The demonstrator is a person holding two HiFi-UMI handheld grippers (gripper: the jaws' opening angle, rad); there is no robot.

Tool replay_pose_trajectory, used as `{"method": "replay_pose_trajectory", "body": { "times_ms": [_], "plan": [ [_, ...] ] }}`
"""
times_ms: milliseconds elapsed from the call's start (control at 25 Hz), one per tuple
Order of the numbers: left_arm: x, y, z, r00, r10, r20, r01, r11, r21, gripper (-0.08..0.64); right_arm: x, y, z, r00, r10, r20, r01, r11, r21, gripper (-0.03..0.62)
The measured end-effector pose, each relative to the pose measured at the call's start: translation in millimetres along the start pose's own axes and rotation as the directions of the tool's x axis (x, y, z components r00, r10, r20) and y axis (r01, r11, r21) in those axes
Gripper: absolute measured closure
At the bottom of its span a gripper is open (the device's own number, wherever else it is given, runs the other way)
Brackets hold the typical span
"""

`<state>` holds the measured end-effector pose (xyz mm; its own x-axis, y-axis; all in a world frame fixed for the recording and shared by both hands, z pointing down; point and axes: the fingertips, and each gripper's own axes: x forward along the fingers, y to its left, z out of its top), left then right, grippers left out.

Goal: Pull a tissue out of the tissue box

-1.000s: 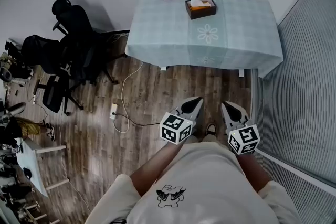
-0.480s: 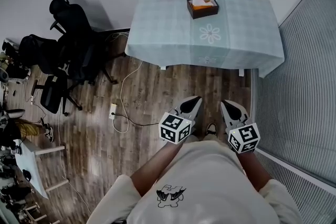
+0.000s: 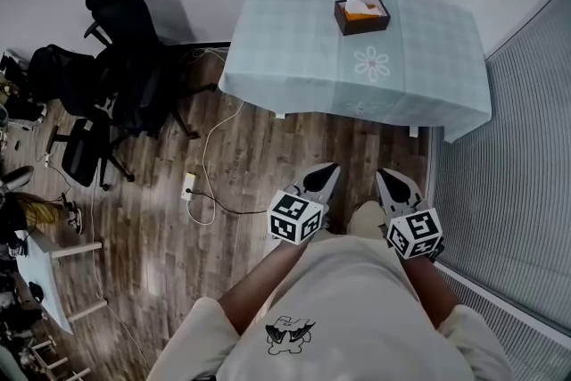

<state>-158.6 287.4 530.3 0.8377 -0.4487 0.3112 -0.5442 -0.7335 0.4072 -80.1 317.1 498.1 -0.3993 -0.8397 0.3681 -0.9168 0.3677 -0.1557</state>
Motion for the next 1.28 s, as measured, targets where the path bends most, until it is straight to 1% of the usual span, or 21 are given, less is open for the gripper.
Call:
{"method": "replay_pose_trajectory", "body": {
  "times_ms": [120, 240, 400, 560, 640, 760, 840, 960, 1080, 1160, 1280],
  "plan": [
    [12, 12, 8, 1.000, -0.001, 0.001, 0.001, 1.000, -0.006, 0.554, 12, -15, 4, 1.000, -0.008, -0.008, 0.008, 1.000, 0.002, 0.578],
    [37, 26, 19, 1.000, 0.001, 0.002, -0.001, 1.000, -0.005, 0.554, 29, -45, 7, 1.000, -0.018, -0.009, 0.019, 1.000, 0.016, 0.578],
    [83, 52, 35, 1.000, 0.026, -0.005, -0.026, 1.000, -0.007, 0.554, 60, -99, 8, 1.000, -0.019, -0.011, 0.020, 0.999, 0.038, 0.578],
    [146, 84, 58, 0.998, 0.065, -0.023, -0.066, 0.998, -0.013, 0.554, 104, -165, 17, 1.000, 0.005, -0.023, -0.004, 0.999, 0.046, 0.578],
    [183, 98, 81, 0.996, 0.086, -0.025, -0.087, 0.996, -0.026, 0.554, 127, -199, 31, 0.999, 0.031, -0.033, -0.029, 0.999, 0.046, 0.578],
    [241, 112, 126, 0.994, 0.105, -0.020, -0.105, 0.994, -0.019, 0.554, 157, -252, 68, 0.997, 0.071, -0.026, -0.071, 0.997, 0.026, 0.578],
    [277, 124, 156, 0.992, 0.122, -0.015, -0.122, 0.992, -0.005, 0.554, 177, -285, 95, 0.995, 0.101, -0.017, -0.101, 0.995, -0.001, 0.578],
    [322, 143, 195, 0.988, 0.154, 0.005, -0.154, 0.988, -0.009, 0.554, 208, -330, 124, 0.989, 0.145, -0.026, -0.146, 0.988, -0.047, 0.578],
    [346, 159, 218, 0.983, 0.181, 0.015, -0.180, 0.984, -0.011, 0.554, 235, -355, 139, 0.981, 0.186, -0.046, -0.189, 0.980, -0.068, 0.578],
    [354, 166, 221, 0.982, 0.190, -0.001, -0.190, 0.982, -0.017, 0.554, 247, -360, 142, 0.977, 0.207, -0.056, -0.210, 0.976, -0.061, 0.578],
    [362, 175, 226, 0.982, 0.187, -0.022, -0.187, 0.982, -0.027, 0.554, 263, -363, 146, 0.975, 0.213, -0.065, -0.216, 0.976, -0.036, 0.578]
  ]
}}
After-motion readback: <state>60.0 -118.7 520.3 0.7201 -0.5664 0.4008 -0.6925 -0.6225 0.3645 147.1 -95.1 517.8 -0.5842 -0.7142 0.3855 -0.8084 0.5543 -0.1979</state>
